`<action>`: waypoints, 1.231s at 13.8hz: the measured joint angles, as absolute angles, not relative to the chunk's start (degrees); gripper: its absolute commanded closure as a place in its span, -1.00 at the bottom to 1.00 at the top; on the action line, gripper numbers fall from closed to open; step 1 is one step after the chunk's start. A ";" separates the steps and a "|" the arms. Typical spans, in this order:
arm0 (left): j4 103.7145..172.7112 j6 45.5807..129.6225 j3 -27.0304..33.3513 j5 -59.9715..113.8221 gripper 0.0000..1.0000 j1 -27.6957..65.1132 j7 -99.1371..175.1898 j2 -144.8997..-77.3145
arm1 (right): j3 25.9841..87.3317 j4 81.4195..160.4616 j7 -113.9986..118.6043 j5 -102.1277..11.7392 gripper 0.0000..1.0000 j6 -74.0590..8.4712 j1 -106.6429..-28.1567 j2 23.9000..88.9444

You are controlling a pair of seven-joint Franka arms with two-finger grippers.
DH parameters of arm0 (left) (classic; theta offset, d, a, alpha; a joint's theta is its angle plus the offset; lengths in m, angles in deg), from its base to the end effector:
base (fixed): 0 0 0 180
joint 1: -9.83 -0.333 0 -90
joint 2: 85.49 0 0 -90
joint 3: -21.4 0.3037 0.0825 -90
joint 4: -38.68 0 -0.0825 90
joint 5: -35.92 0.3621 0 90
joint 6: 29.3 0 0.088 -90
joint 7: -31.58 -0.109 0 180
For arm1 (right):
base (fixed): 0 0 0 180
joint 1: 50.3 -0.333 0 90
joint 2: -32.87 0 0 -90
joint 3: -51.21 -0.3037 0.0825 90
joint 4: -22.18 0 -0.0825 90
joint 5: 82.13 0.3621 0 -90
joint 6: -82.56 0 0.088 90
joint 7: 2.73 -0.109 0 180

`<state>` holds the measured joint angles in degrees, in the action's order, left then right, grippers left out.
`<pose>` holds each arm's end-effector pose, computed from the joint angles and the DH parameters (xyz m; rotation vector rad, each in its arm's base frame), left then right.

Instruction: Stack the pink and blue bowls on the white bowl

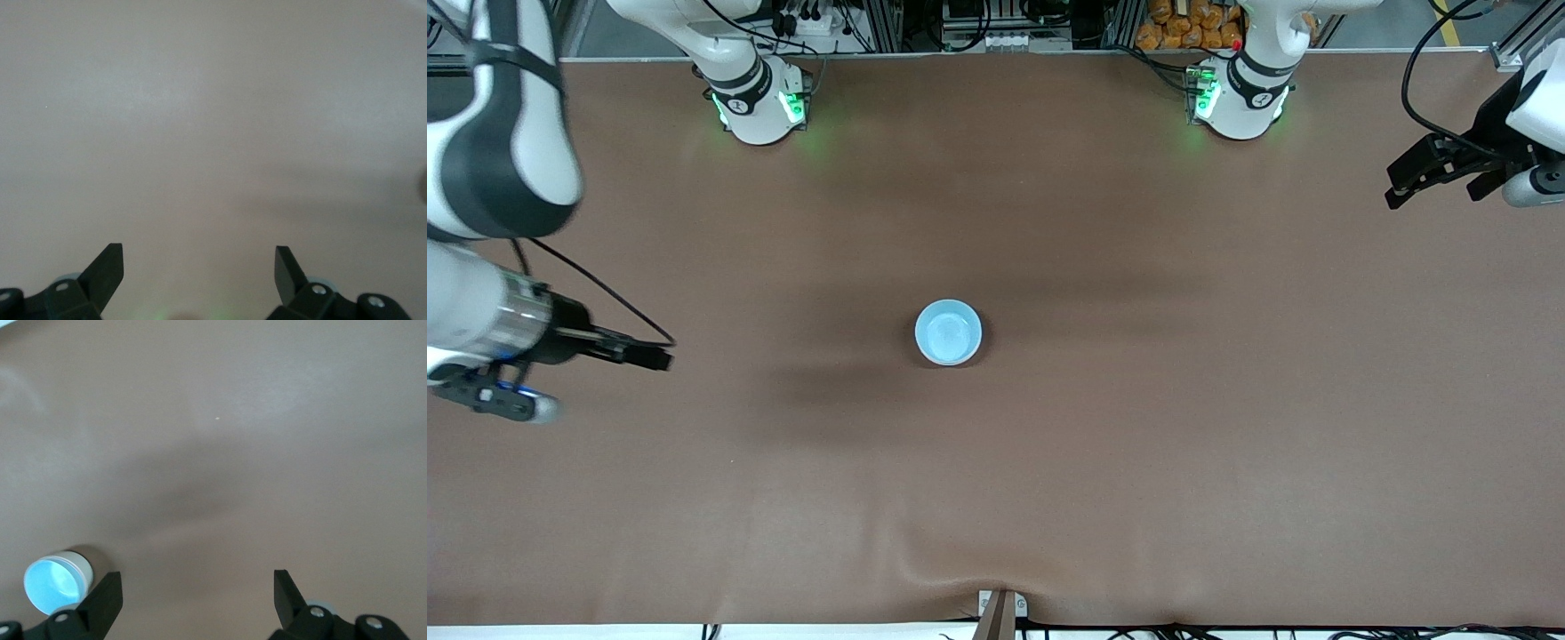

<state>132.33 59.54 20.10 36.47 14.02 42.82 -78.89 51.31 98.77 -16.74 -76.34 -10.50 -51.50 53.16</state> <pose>0.4935 -0.0471 0.6390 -3.1297 -0.1579 -0.0512 0.6324 0.0228 0.5137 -3.0279 0.3559 0.1209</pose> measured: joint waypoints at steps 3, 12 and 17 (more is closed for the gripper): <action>131.73 60.15 20.10 36.47 -1.00 14.02 42.80 -79.05 | 51.39 98.54 -10.58 -77.66 -1.00 -8.29 -50.32 51.02; 130.43 60.38 20.10 36.46 -1.00 14.03 42.80 -80.04 | 51.23 96.77 -9.01 -79.36 -1.00 0.34 -50.43 41.23; 130.37 60.38 20.10 36.47 -1.00 14.03 42.80 -80.11 | 51.03 106.30 -8.87 -79.42 -1.00 -3.58 -50.44 35.19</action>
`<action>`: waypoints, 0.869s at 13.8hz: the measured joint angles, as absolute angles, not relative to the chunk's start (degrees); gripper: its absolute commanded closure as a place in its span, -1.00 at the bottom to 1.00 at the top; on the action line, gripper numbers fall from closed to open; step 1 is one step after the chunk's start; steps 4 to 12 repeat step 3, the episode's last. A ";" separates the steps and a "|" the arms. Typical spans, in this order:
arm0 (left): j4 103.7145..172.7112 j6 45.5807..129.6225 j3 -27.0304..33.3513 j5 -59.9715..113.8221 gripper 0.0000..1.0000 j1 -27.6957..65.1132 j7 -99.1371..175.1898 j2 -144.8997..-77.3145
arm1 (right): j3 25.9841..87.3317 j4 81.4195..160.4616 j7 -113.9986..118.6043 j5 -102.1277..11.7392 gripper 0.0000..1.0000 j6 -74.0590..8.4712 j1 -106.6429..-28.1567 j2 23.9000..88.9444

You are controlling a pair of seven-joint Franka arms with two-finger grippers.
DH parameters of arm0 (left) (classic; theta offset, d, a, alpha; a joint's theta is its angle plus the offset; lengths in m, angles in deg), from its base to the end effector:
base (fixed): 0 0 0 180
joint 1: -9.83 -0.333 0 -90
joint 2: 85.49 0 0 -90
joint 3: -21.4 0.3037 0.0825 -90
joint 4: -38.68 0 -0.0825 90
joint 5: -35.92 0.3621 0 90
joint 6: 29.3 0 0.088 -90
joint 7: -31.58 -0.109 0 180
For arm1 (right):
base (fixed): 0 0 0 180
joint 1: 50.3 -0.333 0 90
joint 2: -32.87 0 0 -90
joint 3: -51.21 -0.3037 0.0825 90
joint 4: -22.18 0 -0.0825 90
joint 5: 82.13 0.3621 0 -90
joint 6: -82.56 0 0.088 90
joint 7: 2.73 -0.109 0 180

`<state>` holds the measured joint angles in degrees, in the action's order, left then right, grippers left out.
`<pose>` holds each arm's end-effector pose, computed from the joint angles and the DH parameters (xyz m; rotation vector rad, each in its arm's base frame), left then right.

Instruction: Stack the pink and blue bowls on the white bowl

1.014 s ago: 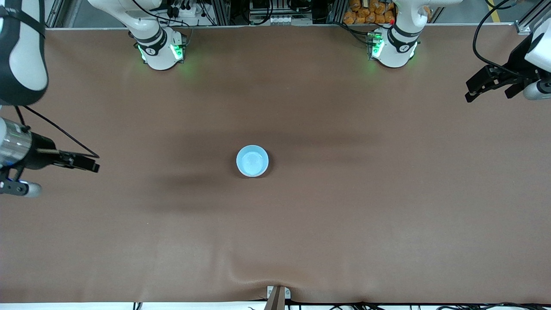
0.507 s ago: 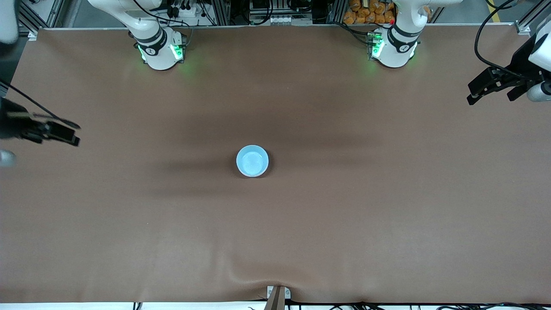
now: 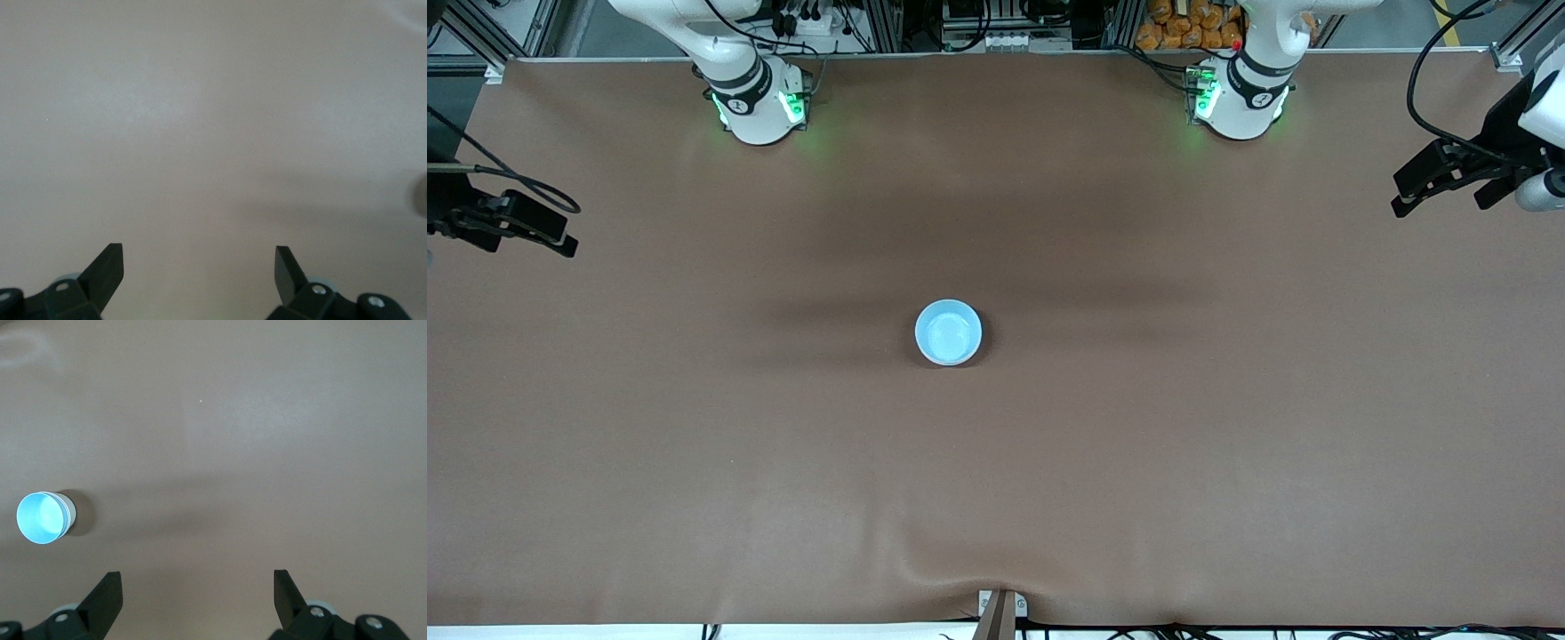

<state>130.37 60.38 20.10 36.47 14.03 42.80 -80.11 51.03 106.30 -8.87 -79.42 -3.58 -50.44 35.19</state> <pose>0.5017 -0.0479 0.6451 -3.1332 -0.1571 -0.0939 0.5384 0.0084 0.6286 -3.0909 0.1524 0.0122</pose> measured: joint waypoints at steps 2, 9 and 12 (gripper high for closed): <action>130.34 60.38 20.10 36.47 -1.00 14.03 42.80 -80.12 | 50.77 108.50 -8.62 -79.47 -1.00 -4.29 -50.46 33.57; 130.32 60.38 20.10 36.47 -1.00 14.03 42.80 -80.14 | 50.73 109.04 -8.08 -79.52 -1.00 -4.29 -50.46 33.14; 130.32 60.38 20.10 36.47 -1.00 14.03 42.80 -80.14 | 50.73 109.04 -8.08 -79.52 -1.00 -4.29 -50.46 33.14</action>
